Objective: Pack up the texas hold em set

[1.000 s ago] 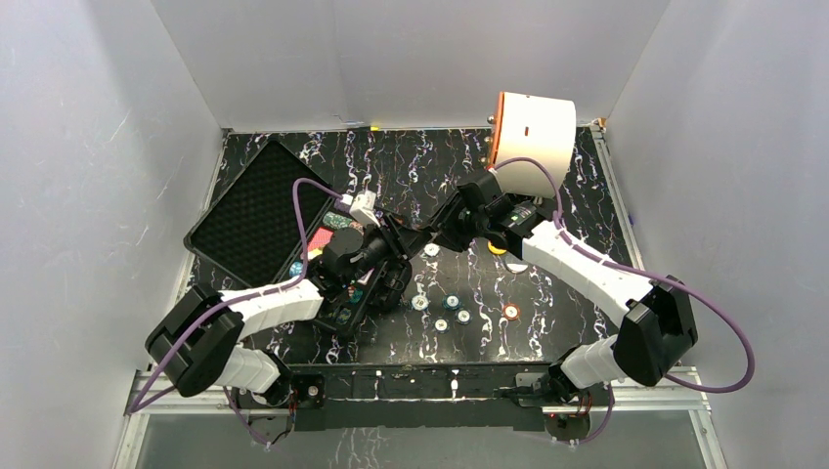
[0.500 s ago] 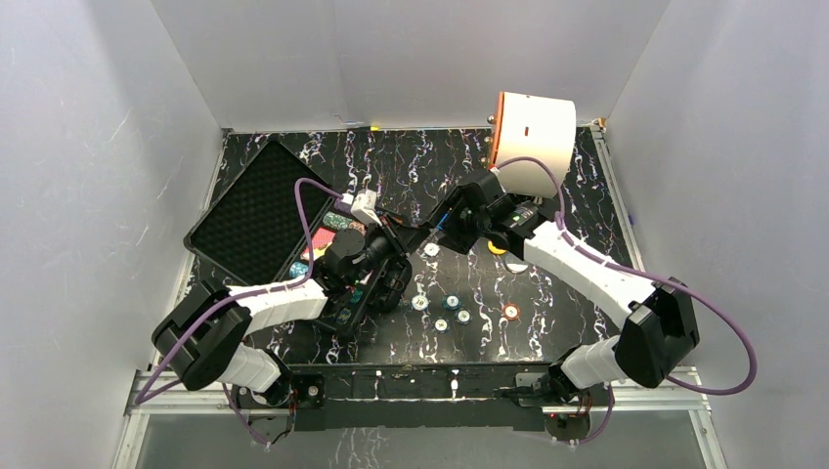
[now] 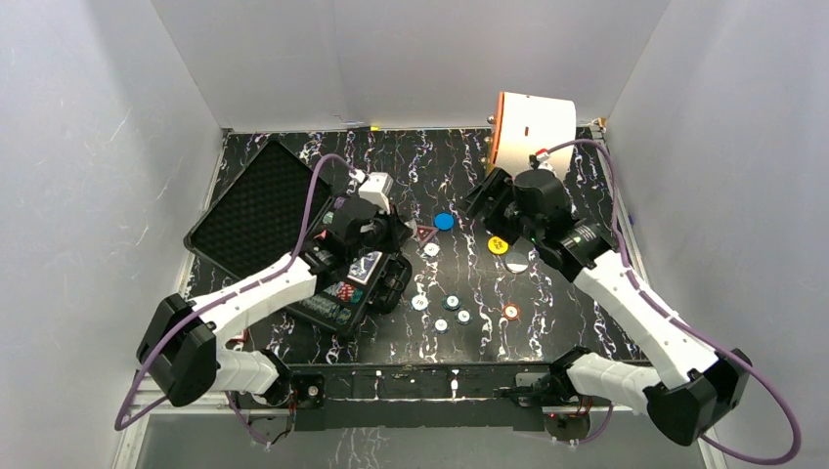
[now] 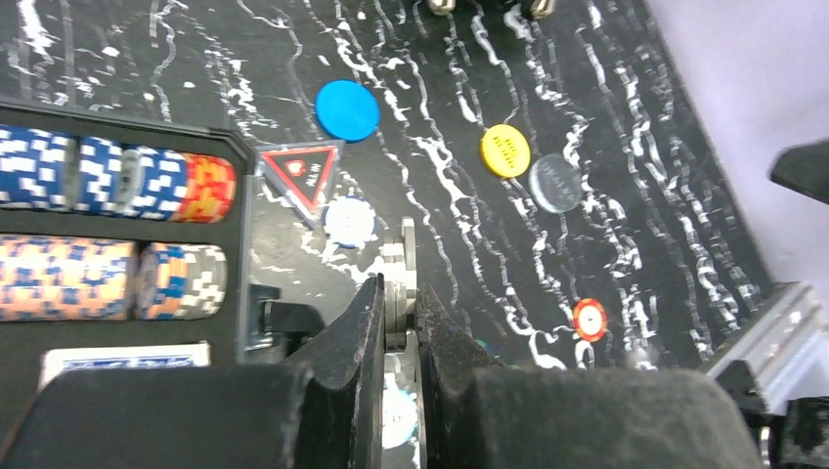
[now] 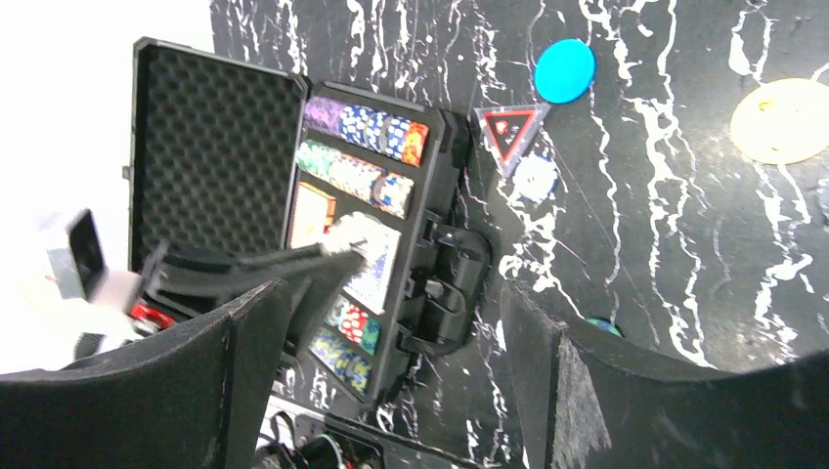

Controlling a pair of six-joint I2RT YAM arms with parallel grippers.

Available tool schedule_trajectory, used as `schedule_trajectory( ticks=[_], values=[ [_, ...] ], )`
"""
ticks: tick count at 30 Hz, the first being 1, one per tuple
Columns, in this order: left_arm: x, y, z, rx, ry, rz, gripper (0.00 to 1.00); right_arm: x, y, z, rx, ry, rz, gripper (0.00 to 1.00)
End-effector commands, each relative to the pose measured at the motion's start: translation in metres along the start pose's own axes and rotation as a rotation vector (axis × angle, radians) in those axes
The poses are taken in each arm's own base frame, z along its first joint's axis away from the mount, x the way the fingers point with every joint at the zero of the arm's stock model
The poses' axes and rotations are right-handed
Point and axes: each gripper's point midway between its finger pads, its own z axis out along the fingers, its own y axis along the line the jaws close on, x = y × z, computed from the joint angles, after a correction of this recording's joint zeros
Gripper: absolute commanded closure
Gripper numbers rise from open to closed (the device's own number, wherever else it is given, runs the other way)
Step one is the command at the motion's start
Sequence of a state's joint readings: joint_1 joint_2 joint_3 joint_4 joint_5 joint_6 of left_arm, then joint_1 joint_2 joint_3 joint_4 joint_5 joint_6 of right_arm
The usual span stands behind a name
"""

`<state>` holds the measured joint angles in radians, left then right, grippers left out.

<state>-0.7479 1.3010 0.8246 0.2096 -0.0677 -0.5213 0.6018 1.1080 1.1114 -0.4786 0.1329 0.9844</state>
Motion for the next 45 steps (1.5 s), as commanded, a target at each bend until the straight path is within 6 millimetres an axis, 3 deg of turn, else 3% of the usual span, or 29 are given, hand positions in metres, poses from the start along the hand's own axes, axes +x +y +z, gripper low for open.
schedule_trajectory(
  ticks=[1, 9, 22, 28, 39, 45],
  values=[
    [0.010, 0.028, -0.020, -0.146, 0.205, 0.181, 1.00, 0.009, -0.021, -0.015, 0.038, 0.020, -0.105, 0.14],
    [0.010, 0.032, -0.007, -0.194, 0.431, 0.327, 1.00, 0.041, -0.047, -0.035, 0.054, 0.164, -0.211, 0.15],
    [0.016, 0.066, 0.030, -0.324, 0.576, 0.381, 1.00, 0.061, -0.067, -0.023, 0.049, 0.177, -0.159, 0.15],
    [0.029, 0.079, 0.031, -0.342, 0.654, 0.405, 1.00, 0.069, -0.068, -0.015, 0.038, 0.212, -0.162, 0.16],
    [0.018, 0.105, 0.015, -0.487, 0.670, 0.487, 1.00, 0.071, -0.068, -0.002, 0.051, 0.240, -0.195, 0.16],
    [0.018, 0.107, 0.015, -0.490, 0.672, 0.499, 1.00, 0.077, -0.072, 0.002, 0.054, 0.259, -0.184, 0.17]
  ],
)
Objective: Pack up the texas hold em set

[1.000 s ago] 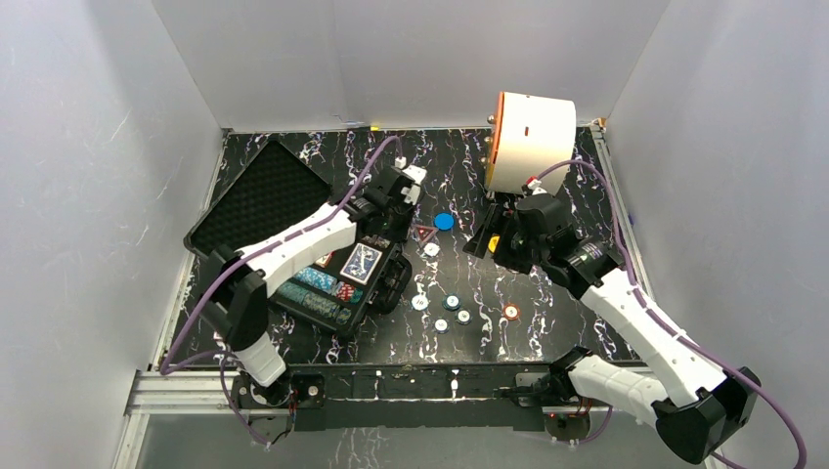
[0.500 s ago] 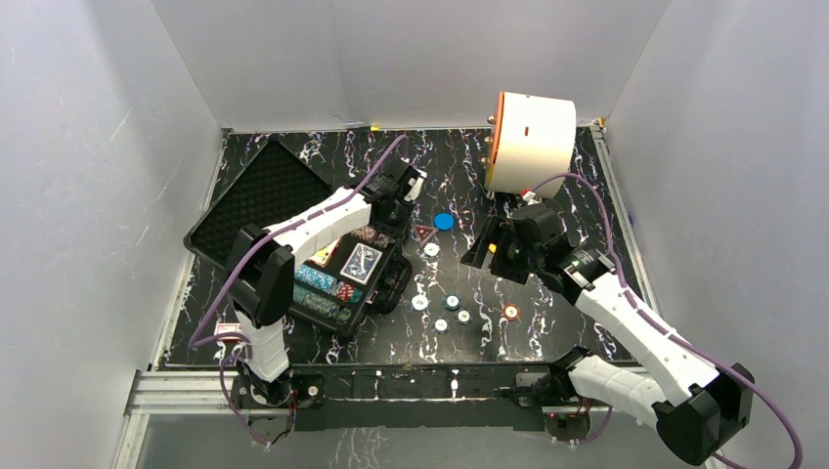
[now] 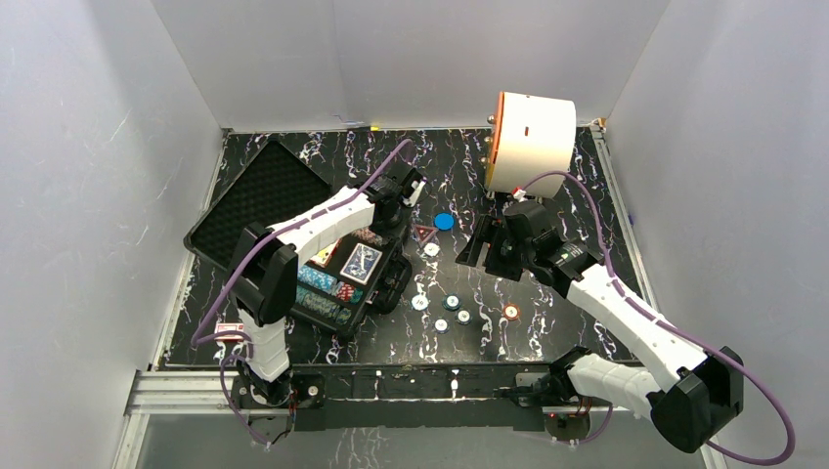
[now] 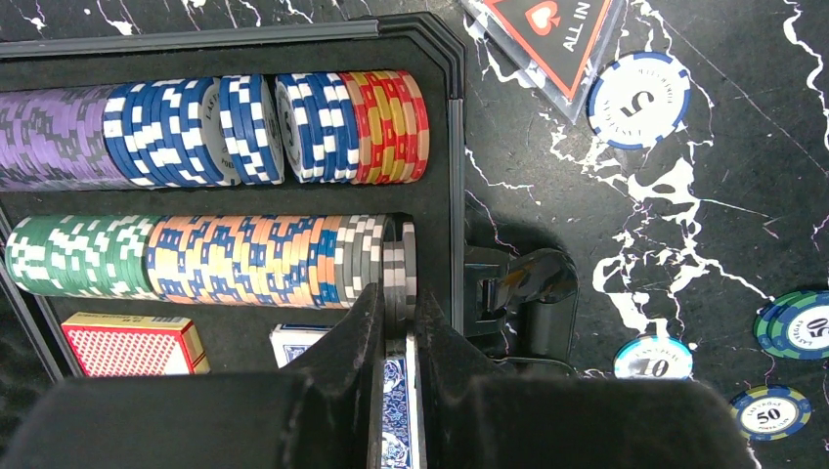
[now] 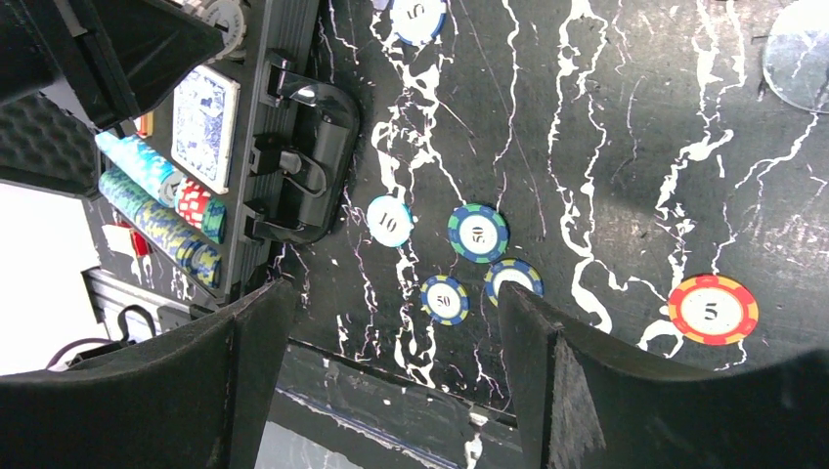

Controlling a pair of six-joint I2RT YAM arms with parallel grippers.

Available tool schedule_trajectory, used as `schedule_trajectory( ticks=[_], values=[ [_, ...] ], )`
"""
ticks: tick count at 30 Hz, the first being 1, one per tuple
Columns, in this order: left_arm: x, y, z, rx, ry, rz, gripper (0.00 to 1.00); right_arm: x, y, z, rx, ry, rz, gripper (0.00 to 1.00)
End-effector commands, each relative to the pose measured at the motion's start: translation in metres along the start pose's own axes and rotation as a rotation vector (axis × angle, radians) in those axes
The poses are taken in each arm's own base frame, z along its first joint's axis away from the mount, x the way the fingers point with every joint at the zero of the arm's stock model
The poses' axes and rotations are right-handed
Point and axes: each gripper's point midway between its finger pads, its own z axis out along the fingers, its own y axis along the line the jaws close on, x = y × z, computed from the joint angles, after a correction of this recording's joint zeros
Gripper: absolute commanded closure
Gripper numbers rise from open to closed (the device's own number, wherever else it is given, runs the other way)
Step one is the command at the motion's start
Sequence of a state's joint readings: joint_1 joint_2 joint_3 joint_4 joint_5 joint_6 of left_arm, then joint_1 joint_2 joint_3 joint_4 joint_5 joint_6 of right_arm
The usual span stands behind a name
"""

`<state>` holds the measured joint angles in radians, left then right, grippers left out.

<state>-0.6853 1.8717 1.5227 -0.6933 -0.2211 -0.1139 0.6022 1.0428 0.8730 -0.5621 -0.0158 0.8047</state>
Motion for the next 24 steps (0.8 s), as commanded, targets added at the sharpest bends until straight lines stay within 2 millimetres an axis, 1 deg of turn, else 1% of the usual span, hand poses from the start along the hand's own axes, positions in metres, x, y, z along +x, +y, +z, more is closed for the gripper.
schedule_trajectory(
  ticks=[1, 5, 8, 9, 11, 13, 14, 19, 24],
  values=[
    [0.000, 0.021, -0.013, -0.074, 0.002, 0.023, 1.00, -0.006, 0.011, 0.002, -0.050, -0.020, -0.012, 0.17],
    [0.003, 0.024, -0.008, -0.092, 0.019, 0.030, 1.00, -0.005, 0.009, 0.003, -0.045, -0.014, -0.009, 0.17],
    [0.003, 0.024, -0.008, -0.094, 0.025, 0.029, 0.90, -0.005, 0.009, 0.002, -0.044, -0.018, -0.008, 0.17],
    [0.004, 0.024, -0.007, -0.093, 0.029, 0.029, 0.89, -0.005, 0.008, 0.002, -0.042, -0.019, -0.007, 0.17],
    [0.004, 0.023, -0.006, -0.091, 0.032, 0.029, 0.90, -0.005, 0.008, 0.002, -0.040, -0.020, -0.005, 0.17],
    [0.007, 0.023, -0.004, -0.091, 0.042, 0.030, 0.94, -0.004, 0.007, 0.002, -0.038, -0.021, -0.002, 0.17],
    [0.008, 0.022, -0.003, -0.089, 0.046, 0.029, 0.94, -0.004, 0.007, 0.002, -0.038, -0.022, -0.001, 0.17],
    [0.013, 0.018, -0.001, -0.072, 0.063, 0.017, 0.81, -0.004, 0.005, 0.002, -0.035, -0.025, 0.001, 0.17],
    [0.009, 0.018, -0.003, -0.069, 0.050, 0.008, 0.69, -0.004, 0.006, 0.002, -0.036, -0.022, 0.002, 0.17]
  ],
)
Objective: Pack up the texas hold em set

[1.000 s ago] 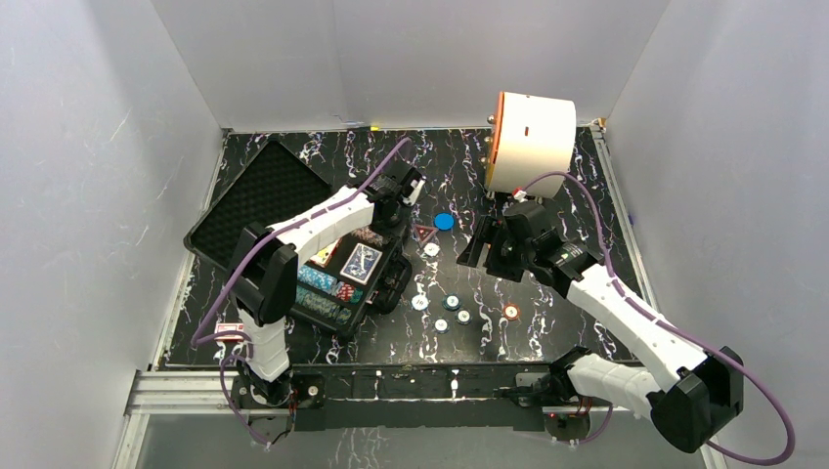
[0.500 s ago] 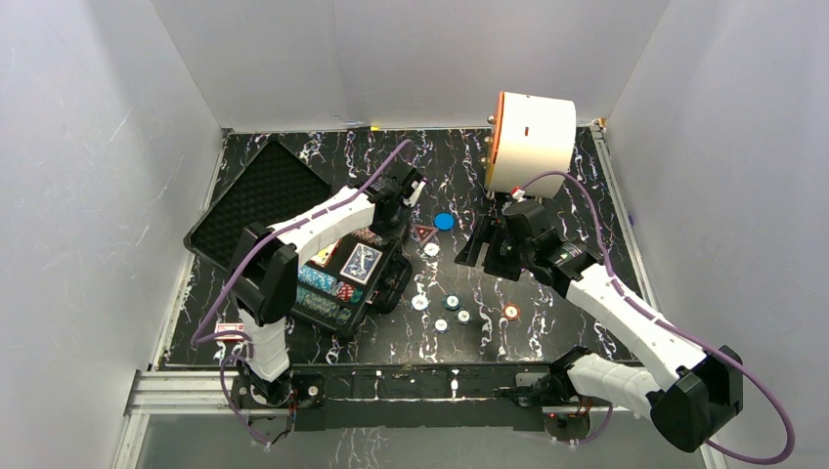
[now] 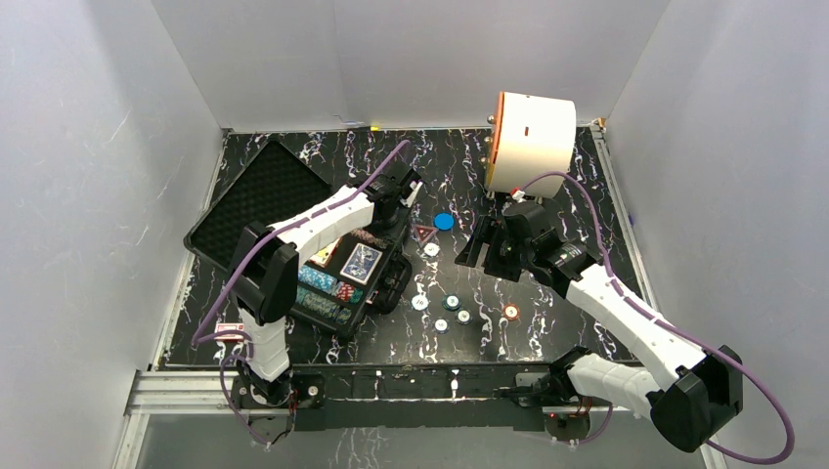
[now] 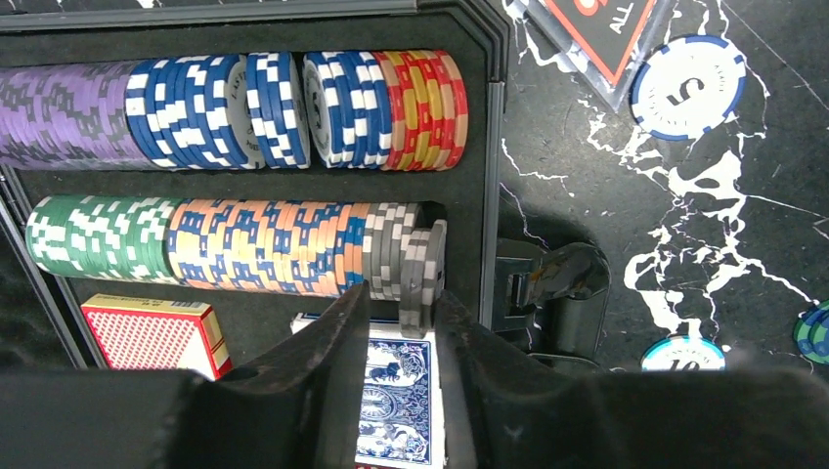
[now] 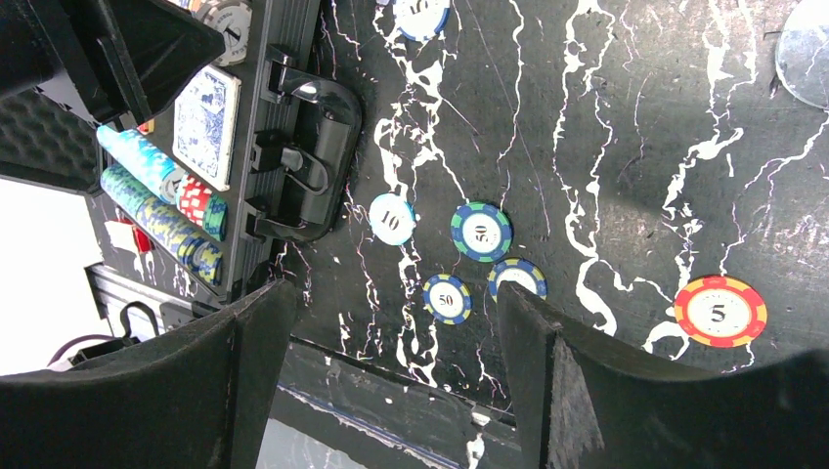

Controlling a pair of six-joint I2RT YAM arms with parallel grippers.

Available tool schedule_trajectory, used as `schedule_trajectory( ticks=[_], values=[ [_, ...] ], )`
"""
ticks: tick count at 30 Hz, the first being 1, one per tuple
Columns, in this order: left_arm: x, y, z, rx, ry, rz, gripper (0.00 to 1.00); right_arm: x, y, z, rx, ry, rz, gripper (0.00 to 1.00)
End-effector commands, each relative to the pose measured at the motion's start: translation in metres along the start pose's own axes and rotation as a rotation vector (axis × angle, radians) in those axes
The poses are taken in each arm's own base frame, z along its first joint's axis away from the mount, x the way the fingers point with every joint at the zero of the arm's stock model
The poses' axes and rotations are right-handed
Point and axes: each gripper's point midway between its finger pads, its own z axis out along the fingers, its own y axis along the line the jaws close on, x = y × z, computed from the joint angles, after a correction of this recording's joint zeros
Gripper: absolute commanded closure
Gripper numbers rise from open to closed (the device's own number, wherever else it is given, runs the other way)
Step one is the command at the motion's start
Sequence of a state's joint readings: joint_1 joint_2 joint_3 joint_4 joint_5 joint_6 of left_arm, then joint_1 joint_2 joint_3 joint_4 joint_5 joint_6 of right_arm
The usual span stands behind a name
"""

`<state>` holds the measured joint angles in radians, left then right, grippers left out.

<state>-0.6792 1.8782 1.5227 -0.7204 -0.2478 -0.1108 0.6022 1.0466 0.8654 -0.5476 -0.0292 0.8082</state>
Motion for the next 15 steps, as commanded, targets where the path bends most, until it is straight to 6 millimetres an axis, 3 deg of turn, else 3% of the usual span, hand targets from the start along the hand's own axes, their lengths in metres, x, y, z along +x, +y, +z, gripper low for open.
schedule_trajectory(
  ticks=[1, 8, 15],
  values=[
    [0.001, 0.010, -0.004, -0.035, 0.017, 0.002, 0.67, -0.005, 0.004, 0.000, -0.023, -0.029, -0.002, 0.17],
    [-0.012, 0.006, -0.013, -0.007, -0.021, -0.015, 0.68, -0.005, 0.004, 0.000, -0.023, -0.032, 0.001, 0.17],
    [-0.015, 0.000, -0.020, 0.050, -0.058, -0.041, 0.79, -0.005, 0.002, 0.002, -0.012, -0.033, 0.001, 0.17]
  ],
)
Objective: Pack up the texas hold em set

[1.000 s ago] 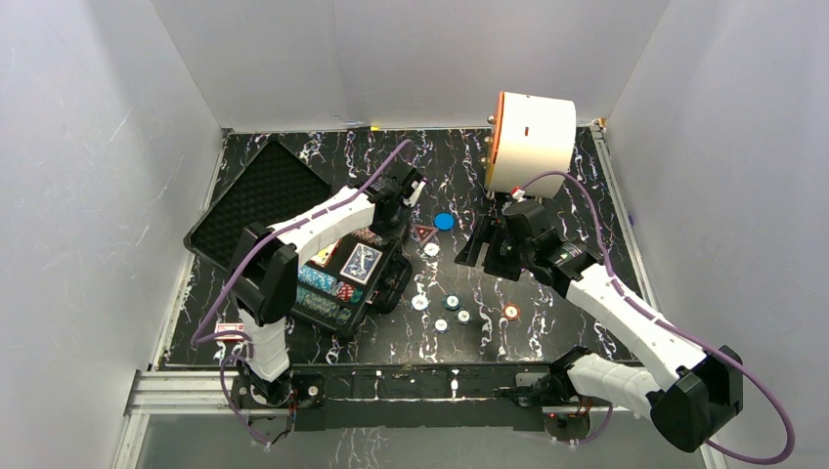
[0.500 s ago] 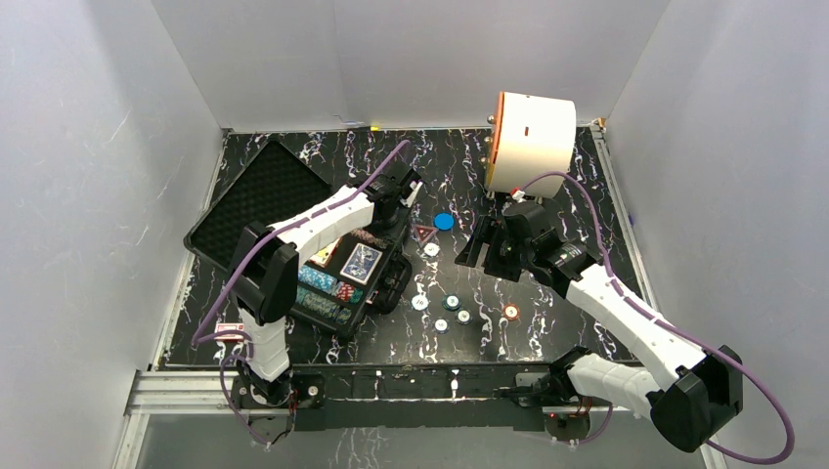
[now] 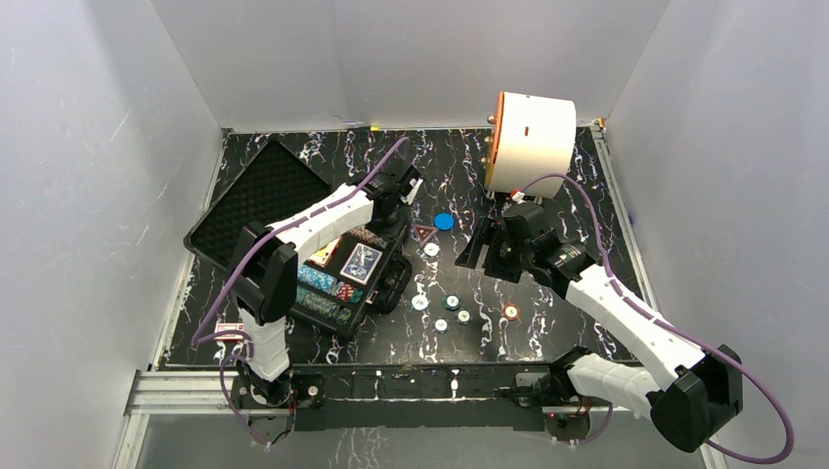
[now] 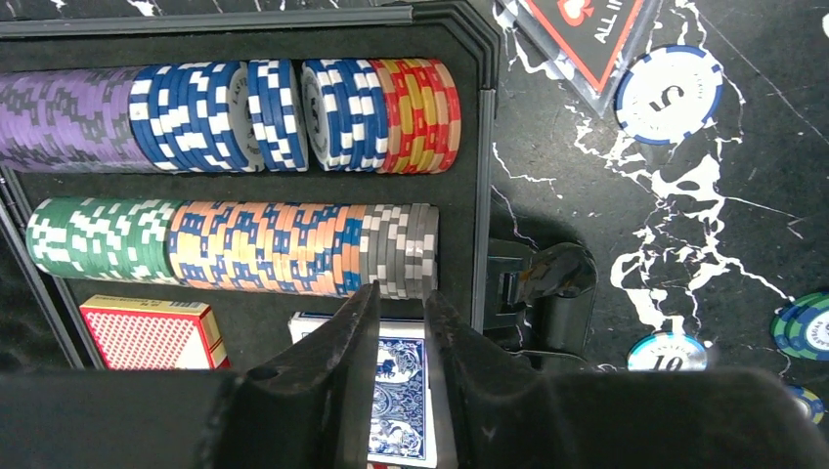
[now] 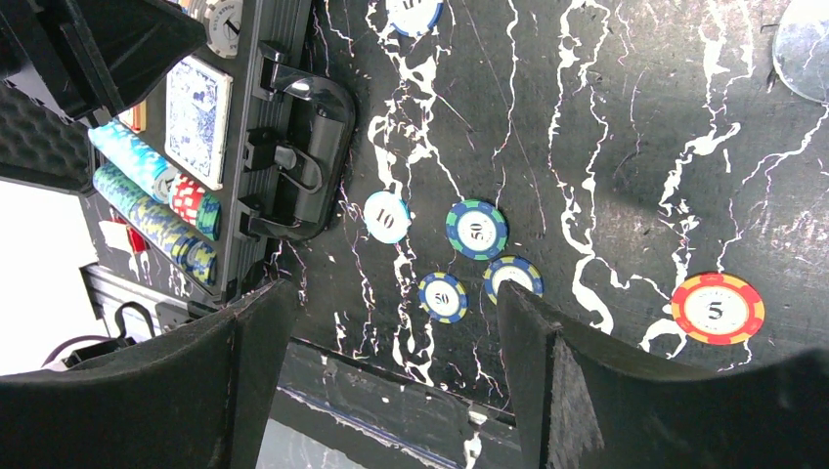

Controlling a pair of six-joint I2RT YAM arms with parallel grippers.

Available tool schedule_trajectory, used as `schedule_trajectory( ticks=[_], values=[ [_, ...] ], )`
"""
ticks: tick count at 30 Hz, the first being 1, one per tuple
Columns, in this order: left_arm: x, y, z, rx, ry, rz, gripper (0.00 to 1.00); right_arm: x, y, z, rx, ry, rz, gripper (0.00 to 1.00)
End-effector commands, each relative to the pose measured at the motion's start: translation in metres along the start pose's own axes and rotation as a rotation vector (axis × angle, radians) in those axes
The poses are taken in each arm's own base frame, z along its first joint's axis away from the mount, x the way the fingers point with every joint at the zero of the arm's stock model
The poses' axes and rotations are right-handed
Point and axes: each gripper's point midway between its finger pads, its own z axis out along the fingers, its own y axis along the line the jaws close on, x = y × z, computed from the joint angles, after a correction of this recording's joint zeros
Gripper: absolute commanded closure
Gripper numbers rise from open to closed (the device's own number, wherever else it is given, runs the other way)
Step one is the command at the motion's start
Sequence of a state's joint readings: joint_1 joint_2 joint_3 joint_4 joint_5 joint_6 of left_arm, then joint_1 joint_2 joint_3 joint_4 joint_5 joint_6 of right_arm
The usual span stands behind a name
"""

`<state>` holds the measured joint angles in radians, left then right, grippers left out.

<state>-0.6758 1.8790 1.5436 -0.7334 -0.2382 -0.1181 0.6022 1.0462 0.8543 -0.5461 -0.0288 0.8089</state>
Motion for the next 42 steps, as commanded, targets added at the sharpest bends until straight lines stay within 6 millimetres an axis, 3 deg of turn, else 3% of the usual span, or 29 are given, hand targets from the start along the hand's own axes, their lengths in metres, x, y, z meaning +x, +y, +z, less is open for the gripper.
schedule_trajectory(
  ticks=[1, 7, 15, 20, 27, 31, 36, 42],
  values=[
    [-0.011, -0.001, -0.015, 0.047, -0.054, -0.034, 0.81, -0.009, 0.004, 0.000, -0.015, -0.041, -0.001, 0.17],
    [-0.006, -0.005, -0.001, 0.075, -0.035, -0.054, 1.00, -0.007, 0.000, 0.003, -0.001, -0.034, 0.000, 0.17],
    [0.002, -0.006, 0.013, 0.065, 0.003, -0.047, 1.00, -0.005, -0.003, 0.004, 0.012, -0.032, 0.002, 0.18],
    [-0.011, -0.001, -0.002, 0.067, -0.049, -0.060, 1.00, -0.008, -0.003, 0.006, 0.020, -0.031, -0.011, 0.17],
    [-0.053, 0.019, -0.061, 0.090, -0.239, -0.181, 0.79, -0.019, -0.005, 0.023, 0.081, -0.021, -0.092, 0.16],
    [-0.059, 0.030, -0.095, 0.112, -0.367, -0.262, 0.67, -0.026, -0.005, 0.046, 0.138, -0.004, -0.128, 0.16],
    [-0.032, 0.040, -0.129, 0.146, -0.522, -0.373, 0.47, -0.031, -0.003, 0.083, 0.251, 0.019, -0.181, 0.17],
    [0.007, 0.044, -0.149, 0.181, -0.625, -0.457, 0.14, -0.041, -0.002, 0.124, 0.349, 0.049, -0.228, 0.19]
  ],
)
